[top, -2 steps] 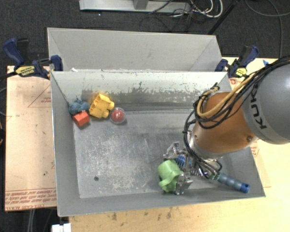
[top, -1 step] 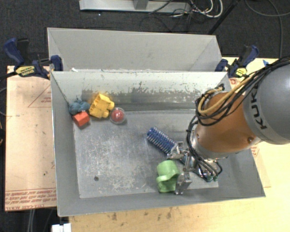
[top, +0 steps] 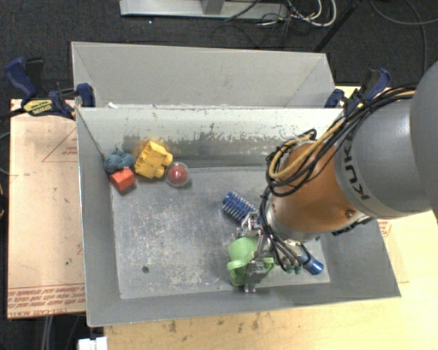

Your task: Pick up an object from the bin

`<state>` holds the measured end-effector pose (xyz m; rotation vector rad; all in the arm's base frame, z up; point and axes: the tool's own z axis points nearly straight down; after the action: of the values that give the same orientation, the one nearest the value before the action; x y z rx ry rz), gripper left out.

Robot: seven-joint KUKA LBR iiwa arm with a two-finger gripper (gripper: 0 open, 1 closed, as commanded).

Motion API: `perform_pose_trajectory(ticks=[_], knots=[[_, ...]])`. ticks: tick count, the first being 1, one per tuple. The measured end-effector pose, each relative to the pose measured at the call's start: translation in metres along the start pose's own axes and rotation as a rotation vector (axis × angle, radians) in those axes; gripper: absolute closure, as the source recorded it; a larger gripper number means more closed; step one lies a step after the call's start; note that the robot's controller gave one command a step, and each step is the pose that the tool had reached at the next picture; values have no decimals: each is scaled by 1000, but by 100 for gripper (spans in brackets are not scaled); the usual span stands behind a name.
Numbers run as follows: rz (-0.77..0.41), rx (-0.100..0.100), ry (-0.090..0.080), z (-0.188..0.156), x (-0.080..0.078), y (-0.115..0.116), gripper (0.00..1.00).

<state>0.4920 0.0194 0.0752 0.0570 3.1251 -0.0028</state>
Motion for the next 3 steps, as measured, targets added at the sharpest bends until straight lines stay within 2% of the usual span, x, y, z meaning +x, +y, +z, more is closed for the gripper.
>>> perform_pose_trajectory(ticks=[1,2,3], knots=[[2,-1,11,-2,-2,-1,0],[3,-1,9,-2,-3,-1,100],[4,-3,12,-36,-4,0,100]])
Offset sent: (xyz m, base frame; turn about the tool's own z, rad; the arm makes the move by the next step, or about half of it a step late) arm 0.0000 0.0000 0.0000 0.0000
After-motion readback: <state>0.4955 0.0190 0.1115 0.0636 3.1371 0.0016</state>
